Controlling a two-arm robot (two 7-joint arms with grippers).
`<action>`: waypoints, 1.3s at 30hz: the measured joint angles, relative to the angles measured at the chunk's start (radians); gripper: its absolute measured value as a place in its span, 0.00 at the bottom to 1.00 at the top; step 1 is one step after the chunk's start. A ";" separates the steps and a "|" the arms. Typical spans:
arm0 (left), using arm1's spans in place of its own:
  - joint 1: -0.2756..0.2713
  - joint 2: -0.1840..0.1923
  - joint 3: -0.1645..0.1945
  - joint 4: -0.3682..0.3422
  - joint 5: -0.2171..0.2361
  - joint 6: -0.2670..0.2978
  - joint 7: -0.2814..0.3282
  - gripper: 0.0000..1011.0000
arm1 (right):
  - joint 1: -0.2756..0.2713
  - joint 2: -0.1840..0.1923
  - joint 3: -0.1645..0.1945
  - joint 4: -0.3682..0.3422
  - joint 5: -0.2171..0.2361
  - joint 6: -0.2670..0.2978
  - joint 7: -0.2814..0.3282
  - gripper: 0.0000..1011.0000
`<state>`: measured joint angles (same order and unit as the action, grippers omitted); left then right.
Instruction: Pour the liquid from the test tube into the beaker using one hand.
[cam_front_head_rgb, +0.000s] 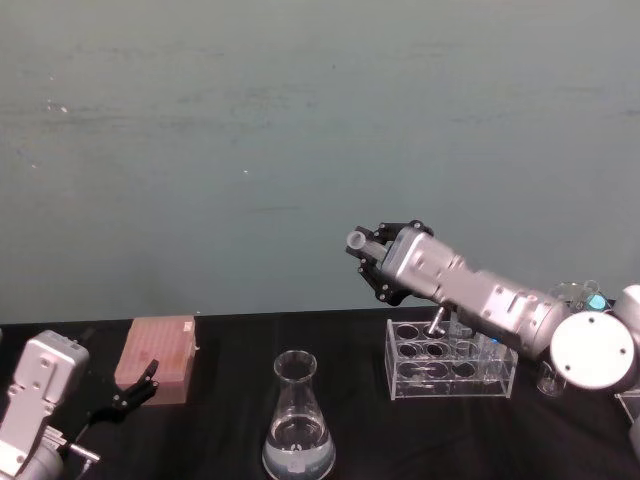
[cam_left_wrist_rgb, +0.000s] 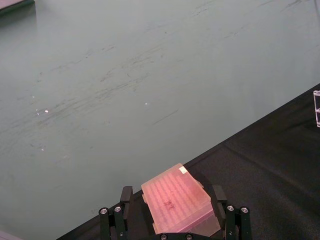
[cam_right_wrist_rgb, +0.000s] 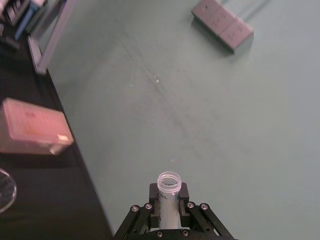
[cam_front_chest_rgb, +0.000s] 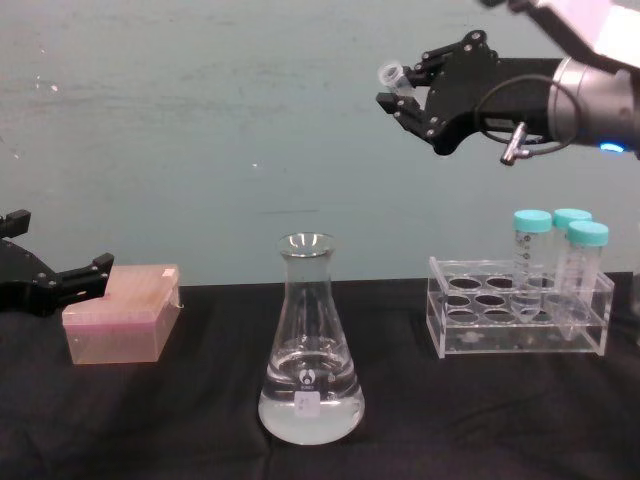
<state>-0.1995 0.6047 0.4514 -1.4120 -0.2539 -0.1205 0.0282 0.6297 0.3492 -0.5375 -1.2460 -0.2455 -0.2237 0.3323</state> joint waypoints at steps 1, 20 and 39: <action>0.000 0.000 0.000 0.000 0.000 0.000 0.000 0.99 | 0.001 -0.006 0.021 0.006 0.048 0.019 0.041 0.22; 0.000 0.000 0.000 0.000 0.000 0.000 0.000 0.99 | 0.043 -0.011 0.120 0.112 0.378 0.206 0.274 0.22; 0.000 0.000 0.000 0.000 0.000 0.000 0.000 0.99 | 0.042 -0.003 0.107 0.219 0.494 0.230 0.325 0.22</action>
<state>-0.1996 0.6047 0.4514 -1.4120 -0.2539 -0.1205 0.0283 0.6715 0.3457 -0.4305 -1.0269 0.2483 0.0060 0.6576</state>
